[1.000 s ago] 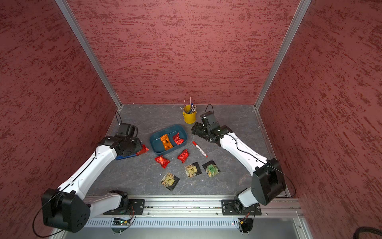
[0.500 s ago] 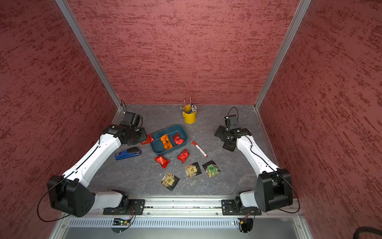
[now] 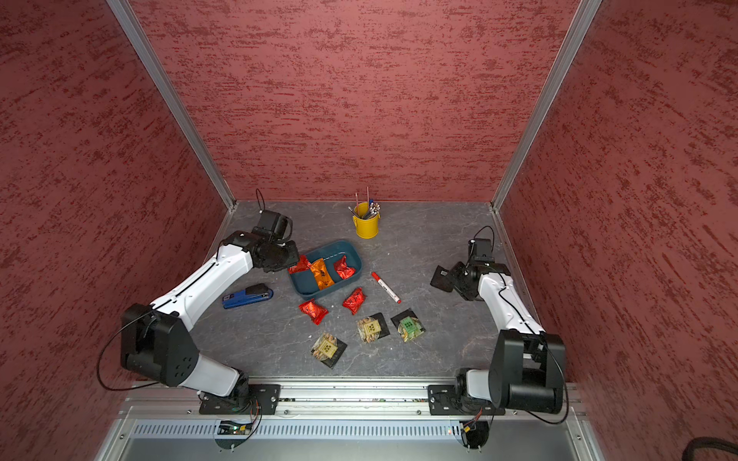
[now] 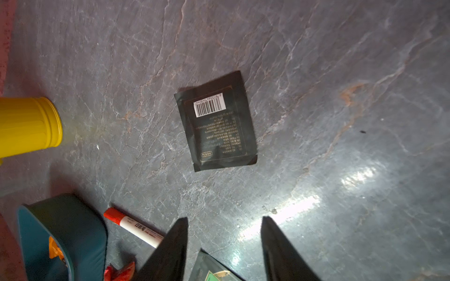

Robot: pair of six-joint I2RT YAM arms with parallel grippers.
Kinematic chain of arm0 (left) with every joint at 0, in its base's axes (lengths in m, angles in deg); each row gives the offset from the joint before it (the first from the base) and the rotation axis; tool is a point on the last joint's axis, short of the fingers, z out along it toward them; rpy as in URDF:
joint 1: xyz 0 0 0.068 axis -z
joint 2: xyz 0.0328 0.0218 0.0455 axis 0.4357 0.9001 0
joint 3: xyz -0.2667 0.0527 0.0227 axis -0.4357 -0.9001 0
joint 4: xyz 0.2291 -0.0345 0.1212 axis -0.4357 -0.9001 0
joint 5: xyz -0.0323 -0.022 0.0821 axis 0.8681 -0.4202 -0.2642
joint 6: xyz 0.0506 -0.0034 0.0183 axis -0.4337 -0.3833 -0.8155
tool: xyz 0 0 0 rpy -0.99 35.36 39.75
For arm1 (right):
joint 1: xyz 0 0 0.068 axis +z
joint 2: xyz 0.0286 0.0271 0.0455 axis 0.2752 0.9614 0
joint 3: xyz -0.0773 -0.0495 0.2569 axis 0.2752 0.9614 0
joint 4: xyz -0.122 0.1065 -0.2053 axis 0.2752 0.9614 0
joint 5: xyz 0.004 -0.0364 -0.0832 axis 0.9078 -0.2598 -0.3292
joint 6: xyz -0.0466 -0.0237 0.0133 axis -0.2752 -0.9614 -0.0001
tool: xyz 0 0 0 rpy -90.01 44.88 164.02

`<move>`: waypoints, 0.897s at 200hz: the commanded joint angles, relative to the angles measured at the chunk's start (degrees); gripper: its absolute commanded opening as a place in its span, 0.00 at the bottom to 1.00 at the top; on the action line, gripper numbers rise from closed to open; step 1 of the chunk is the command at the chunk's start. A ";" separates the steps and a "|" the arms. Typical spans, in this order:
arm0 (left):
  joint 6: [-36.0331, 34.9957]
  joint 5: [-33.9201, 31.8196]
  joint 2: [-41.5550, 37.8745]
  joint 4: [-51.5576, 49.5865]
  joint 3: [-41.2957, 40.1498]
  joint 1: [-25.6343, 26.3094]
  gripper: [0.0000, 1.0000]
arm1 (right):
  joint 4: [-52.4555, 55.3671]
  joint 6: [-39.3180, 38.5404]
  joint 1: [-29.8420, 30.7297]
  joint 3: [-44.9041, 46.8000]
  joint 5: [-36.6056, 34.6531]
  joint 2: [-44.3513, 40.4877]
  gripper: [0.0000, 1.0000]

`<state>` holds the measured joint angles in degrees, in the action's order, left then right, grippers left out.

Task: Put the tea bags into the storage box
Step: Place the tea bag in the storage box, then pick up the tea bag from the center of the board.

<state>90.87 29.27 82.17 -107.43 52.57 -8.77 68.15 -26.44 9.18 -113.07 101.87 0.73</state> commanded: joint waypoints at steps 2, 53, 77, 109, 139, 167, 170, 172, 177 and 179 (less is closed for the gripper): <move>-0.91 1.46 1.79 2.38 0.68 0.32 0.34 | -3.02 0.07 -1.93 2.26 3.89 1.73 0.41; -0.63 2.19 3.34 3.26 1.09 0.46 0.62 | -6.54 1.36 -4.09 2.74 6.05 5.35 0.35; -1.30 1.80 2.17 2.47 1.89 0.61 0.75 | -7.38 1.14 -4.99 2.38 6.23 7.74 0.35; -1.83 0.74 -0.82 0.98 1.46 0.61 0.83 | -8.84 0.96 -6.13 2.12 7.62 10.13 0.32; -1.95 -0.35 -2.48 -0.74 0.78 0.44 0.84 | -9.99 0.94 -6.25 2.31 7.71 11.48 0.29; -1.82 -0.33 -3.99 -1.07 -0.58 0.49 0.85 | -11.13 0.96 -6.42 2.01 8.15 13.32 0.28; -1.83 -0.26 -4.17 -1.14 -0.76 0.52 0.85 | -11.25 0.94 -6.38 2.03 8.19 13.50 0.28; -1.77 -0.25 -4.30 -1.16 -0.82 0.47 0.85 | -11.32 0.92 -6.39 2.06 8.19 13.62 0.28; -1.74 -0.25 -4.61 -1.22 -1.06 0.47 0.85 | -11.39 0.95 -6.47 1.98 8.16 13.89 0.28; -1.70 -0.25 -4.63 -1.25 -1.11 0.48 0.85 | -11.44 0.92 -6.41 1.87 8.16 13.98 0.28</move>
<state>89.84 29.97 79.46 -107.52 52.73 -8.46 59.04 -25.39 3.20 -109.97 109.33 13.28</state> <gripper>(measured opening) 0.846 0.283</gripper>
